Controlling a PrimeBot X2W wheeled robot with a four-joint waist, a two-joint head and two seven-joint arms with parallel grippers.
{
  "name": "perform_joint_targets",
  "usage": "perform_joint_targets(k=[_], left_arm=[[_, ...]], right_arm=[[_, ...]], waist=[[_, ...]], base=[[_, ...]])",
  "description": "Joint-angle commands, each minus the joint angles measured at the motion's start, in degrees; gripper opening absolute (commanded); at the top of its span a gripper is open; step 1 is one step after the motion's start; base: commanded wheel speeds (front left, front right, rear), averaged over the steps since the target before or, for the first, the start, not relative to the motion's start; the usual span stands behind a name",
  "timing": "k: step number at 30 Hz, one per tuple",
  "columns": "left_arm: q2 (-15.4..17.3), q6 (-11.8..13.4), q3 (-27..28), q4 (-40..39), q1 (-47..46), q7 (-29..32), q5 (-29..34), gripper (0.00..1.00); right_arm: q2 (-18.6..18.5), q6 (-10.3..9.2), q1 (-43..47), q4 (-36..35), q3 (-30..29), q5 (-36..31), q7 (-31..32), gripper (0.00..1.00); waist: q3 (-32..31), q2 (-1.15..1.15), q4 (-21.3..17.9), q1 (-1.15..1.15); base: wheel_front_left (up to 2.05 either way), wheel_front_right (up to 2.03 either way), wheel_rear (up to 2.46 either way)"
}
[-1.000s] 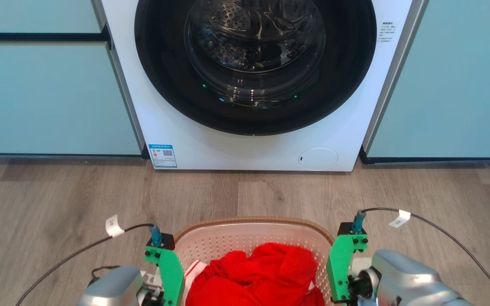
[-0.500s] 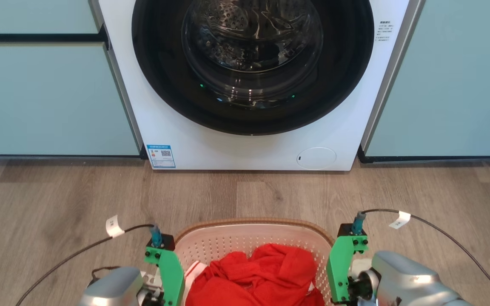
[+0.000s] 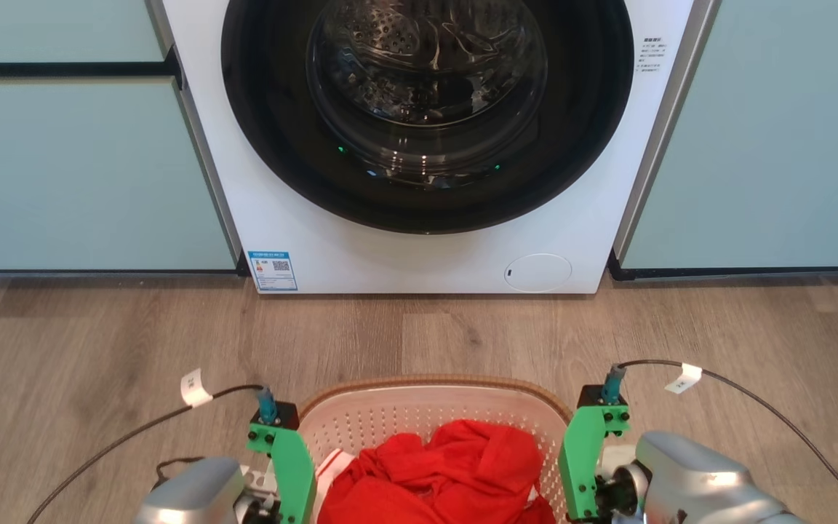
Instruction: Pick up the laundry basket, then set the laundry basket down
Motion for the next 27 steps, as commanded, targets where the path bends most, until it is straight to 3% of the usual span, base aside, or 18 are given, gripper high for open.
perform_joint_targets(k=[1, 27], left_arm=[[0.2, -0.4, 0.5, -1.7, -2.8, -0.3, -0.4, 0.00], [0.2, -0.4, 0.3, -1.7, -2.7, 0.0, -0.7, 0.00]], right_arm=[[1.0, 0.42, -2.4, -1.4, 0.0, 0.3, -1.0, 0.00], [1.0, 0.42, -2.5, -0.9, 1.2, 1.6, -0.9, 0.00]], waist=[[0.0, 0.00, 0.0, 0.00], [-0.2, 0.00, -0.3, 0.00]], base=[[0.00, 0.00, 0.00], [0.00, 0.00, 0.00]])
